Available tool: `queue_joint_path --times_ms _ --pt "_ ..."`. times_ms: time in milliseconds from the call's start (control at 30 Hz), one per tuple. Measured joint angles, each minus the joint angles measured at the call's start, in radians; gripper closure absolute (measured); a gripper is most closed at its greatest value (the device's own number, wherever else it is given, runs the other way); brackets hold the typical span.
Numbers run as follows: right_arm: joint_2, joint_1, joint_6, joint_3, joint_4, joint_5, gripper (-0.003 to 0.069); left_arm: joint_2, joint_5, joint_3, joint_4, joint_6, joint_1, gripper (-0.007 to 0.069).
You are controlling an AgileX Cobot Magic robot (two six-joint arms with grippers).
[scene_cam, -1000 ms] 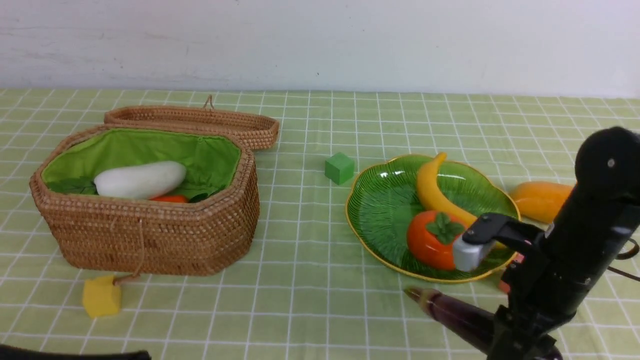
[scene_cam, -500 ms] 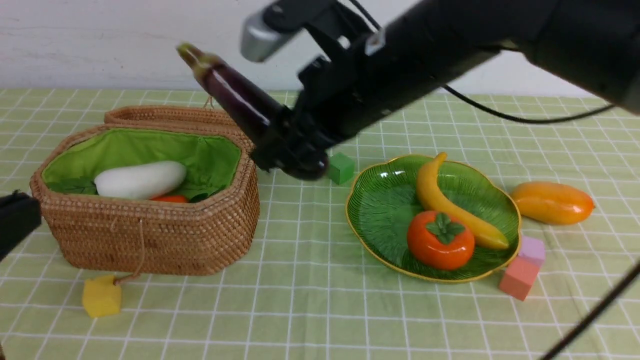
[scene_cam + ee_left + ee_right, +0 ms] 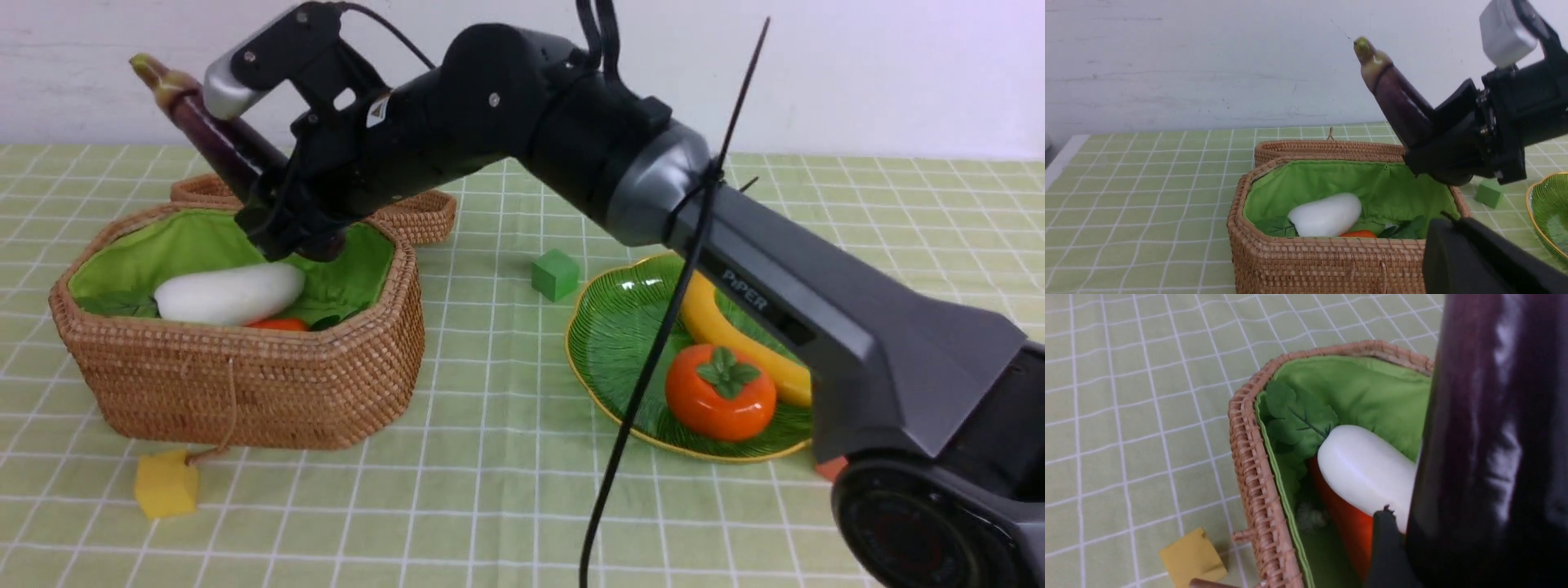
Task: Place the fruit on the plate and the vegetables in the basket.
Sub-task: Grab an eggplant with your right arm and place it in the basket on the left, then use the right arm to grab a mango and put it into the right plate
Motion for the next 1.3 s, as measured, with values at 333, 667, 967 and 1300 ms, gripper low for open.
queue_joint_path --times_ms 333,667,967,1300 --pt "-0.041 0.000 0.060 -0.010 -0.126 0.113 -0.0001 -0.014 0.000 0.000 0.006 -0.006 0.000 0.0634" --pt "-0.251 0.000 0.238 -0.004 -0.416 0.486 0.0466 -0.014 -0.073 0.000 -0.171 0.050 0.000 0.0634" --pt "-0.602 -0.203 0.403 0.421 -0.711 0.487 0.0677 -0.014 -0.091 0.000 -0.639 0.490 0.000 0.0634" --pt "-0.595 -0.769 0.361 0.741 -0.357 0.488 0.0547 -0.014 0.027 0.000 -1.281 1.271 0.000 0.0634"
